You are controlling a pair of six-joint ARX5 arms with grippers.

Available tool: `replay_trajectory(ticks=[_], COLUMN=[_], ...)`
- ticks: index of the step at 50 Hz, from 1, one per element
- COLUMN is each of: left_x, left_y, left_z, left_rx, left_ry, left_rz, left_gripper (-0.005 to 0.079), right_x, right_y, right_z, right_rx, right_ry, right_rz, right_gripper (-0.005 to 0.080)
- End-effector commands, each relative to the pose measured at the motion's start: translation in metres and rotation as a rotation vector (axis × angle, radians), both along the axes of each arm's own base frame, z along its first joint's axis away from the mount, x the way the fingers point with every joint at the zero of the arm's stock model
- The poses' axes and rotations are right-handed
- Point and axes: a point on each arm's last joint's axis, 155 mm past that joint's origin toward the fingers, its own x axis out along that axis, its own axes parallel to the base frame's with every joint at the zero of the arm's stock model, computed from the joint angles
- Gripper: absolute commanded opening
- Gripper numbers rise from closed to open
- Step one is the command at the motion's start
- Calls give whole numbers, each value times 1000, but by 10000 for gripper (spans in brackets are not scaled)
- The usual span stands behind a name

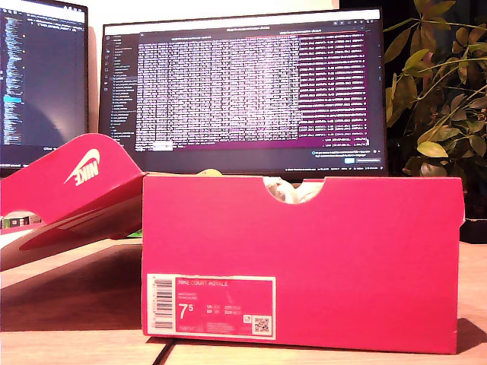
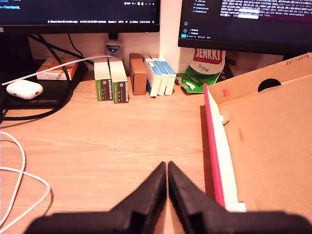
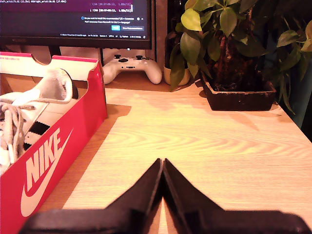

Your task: Close the red shoebox by pushing the lid with your left arm and holding the box in place with your right arm

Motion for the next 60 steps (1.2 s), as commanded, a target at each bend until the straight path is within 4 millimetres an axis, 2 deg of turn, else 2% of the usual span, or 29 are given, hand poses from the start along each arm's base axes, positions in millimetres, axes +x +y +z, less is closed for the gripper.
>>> replay_trajectory(ticks=[1,32,37,43,48,60], left_x=[-1,-1,0,1,0,-5], left_y=[0,-1,-3,-11,-21,-36], left_z=[-18,-18,-16,-6,8,40], left_rx=[-5,-7,-85,-146,-202,-305], left_ry=[43,40,34,3,-28,-60], left_rz=[-1,-5,-2,-35,-83,-156], left_gripper=[-19,-19,-19,-19,-19,-19], right_x=[0,0,0,0,1,-4], right_y=[2,2,2,3,6,30], right_z=[3,3,3,4,7,23], right_rx=[9,9,27,100,239,439], right_ry=[-13,-13,-13,-14,-16,-7], right_rz=[6,6,7,-3,-9,98], right_gripper=[-12,-12,-12,-12,-12,-13])
